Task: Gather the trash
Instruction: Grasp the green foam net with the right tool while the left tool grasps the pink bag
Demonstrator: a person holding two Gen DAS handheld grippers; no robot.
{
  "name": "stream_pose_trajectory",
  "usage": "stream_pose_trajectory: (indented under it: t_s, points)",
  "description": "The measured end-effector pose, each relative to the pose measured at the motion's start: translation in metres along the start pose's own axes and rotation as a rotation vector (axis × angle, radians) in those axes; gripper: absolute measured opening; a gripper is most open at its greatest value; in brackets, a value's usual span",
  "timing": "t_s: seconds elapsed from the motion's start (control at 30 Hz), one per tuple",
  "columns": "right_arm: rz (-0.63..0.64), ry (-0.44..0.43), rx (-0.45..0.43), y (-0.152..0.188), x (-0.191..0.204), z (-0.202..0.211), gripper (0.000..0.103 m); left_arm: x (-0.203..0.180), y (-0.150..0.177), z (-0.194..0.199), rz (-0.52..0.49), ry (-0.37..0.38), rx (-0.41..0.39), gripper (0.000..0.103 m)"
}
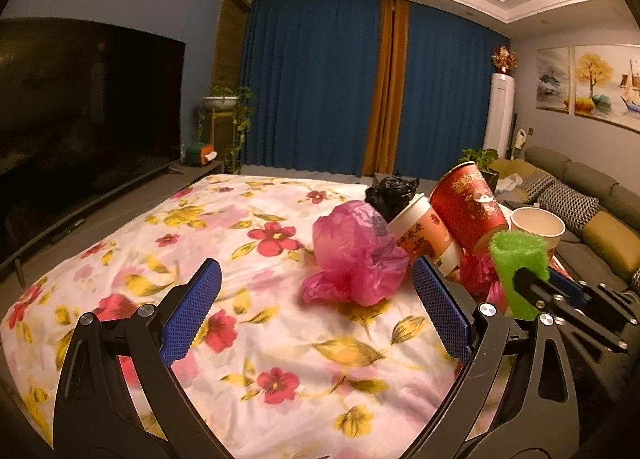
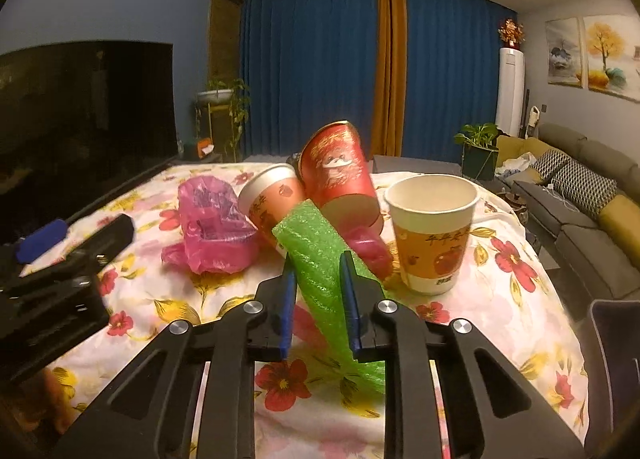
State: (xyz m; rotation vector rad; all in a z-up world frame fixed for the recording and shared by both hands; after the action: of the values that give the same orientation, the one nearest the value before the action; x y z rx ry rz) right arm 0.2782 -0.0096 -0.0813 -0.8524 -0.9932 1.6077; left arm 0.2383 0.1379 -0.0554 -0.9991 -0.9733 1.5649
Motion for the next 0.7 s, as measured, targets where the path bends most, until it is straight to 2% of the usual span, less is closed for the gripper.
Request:
stream_pose_trajectory:
  t_s: [0.23,0.43,0.53,0.6,0.63,0.7]
  points:
    - [-0.034,-0.014,-0.025,-0.005,-0.012,0.016,0.02,-0.005,-0.01,-0.038,0.02,0.034,0.022,0.091]
    - [-0.034,-0.026,-0.03,-0.005,-0.016,0.023,0.02,-0.004,-0.017,-0.074,0.072,0.06,0.072,0.082]
    - [-0.032,-0.031,-0.025,-0.006,-0.017,0.023,0.02,-0.002,-0.01,-0.093,0.112,0.108,0.14,0.063]
    - [-0.03,-0.032,-0.024,-0.005,-0.017,0.023,0.02,-0.002,-0.004,-0.098,0.137,0.139,0.172,0.039]
    - [-0.03,-0.033,-0.024,-0.005,-0.018,0.023,0.02,-0.001,-0.002,-0.1,0.147,0.154,0.185,0.034]
    - [-0.032,-0.037,-0.022,-0.006,-0.018,0.023,0.02,-0.003,0.001,-0.099,0.148,0.169,0.19,0.013]
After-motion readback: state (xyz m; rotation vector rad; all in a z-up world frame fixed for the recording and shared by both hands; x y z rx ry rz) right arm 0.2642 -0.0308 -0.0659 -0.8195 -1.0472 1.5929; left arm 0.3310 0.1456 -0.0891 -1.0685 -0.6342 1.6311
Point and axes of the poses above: each gripper's, at about its wrist camera, not at the fingertips, and z roughly against the way its jaws point, x to its left, y to its underside, the point moved 6 cm from there along -z, roughly the way its jaws point, and after that the axes turned 8 degrees about y, right-handed, at the moved point
